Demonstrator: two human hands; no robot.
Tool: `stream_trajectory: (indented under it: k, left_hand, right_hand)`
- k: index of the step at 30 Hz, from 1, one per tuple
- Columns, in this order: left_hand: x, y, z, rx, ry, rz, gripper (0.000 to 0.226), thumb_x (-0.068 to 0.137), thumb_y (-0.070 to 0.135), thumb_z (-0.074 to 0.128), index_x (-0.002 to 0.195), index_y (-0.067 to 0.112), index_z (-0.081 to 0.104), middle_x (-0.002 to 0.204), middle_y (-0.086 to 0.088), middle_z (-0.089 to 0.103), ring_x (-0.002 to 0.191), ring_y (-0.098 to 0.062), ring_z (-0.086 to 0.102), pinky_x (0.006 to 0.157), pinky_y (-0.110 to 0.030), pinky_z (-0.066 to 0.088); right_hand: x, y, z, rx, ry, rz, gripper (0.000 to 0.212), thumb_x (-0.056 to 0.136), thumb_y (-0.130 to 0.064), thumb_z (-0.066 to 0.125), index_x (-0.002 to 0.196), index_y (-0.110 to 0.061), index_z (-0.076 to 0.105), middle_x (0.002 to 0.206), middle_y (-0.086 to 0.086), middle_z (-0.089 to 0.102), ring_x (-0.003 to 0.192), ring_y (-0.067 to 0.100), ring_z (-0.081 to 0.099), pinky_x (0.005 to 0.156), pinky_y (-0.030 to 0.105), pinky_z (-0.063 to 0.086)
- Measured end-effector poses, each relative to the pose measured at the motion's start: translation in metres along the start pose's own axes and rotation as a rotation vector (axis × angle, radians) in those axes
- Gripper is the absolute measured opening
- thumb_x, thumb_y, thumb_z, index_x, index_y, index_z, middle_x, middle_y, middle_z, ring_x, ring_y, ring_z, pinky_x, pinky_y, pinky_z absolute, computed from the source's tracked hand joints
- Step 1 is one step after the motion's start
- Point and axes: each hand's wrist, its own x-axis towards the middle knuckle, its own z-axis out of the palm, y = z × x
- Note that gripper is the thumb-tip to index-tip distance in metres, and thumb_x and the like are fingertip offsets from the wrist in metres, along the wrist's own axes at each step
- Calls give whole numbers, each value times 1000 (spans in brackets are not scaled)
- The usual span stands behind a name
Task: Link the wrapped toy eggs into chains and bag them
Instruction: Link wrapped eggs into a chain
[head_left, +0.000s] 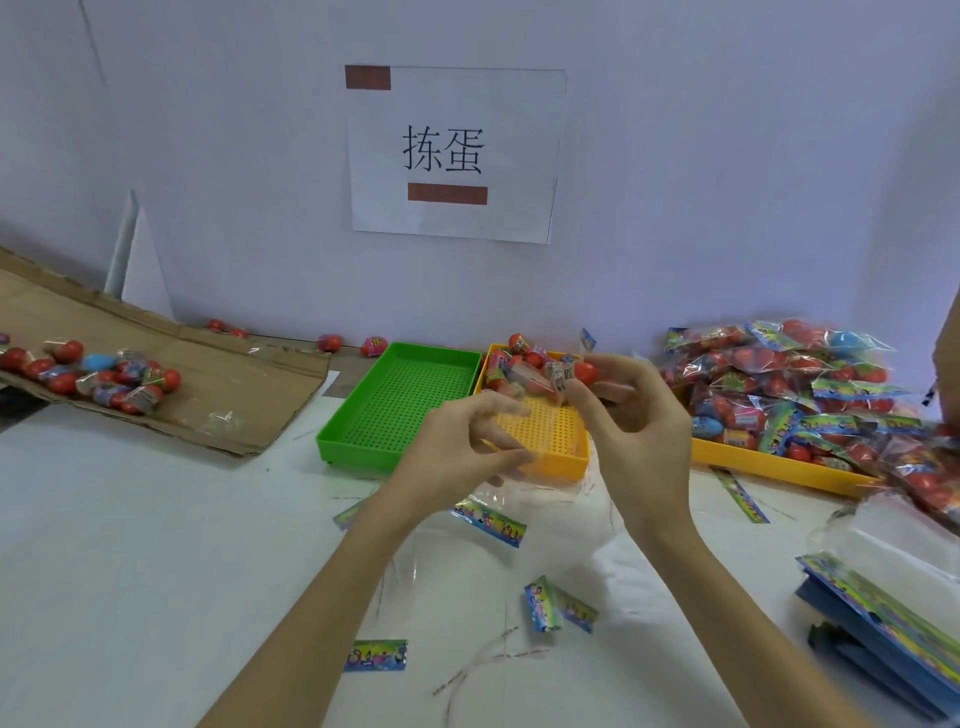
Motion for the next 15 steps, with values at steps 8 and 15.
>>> stream_trajectory:
  k: [8,15]
  left_hand:
    - [-2,0,10,180,-28,128,43,82,23,90,119,29,68,87,6,81,78,-25,76,78,-49,61]
    - [-3,1,12,101,7,162,29,92,35,79,119,28,71,95,4,77,74,-21,78,70,-54,63]
  right_hand:
    - [-7,-1,-3,-160,-192,-70,28,89,-25,79,116,-23,69,110,-12,70,88,13,73,57,38,61]
    - [-7,-1,-6,-252,-302,-168,29,90,-22,78,116,-28,66,105,-21,69,89,6,70,60,25,57]
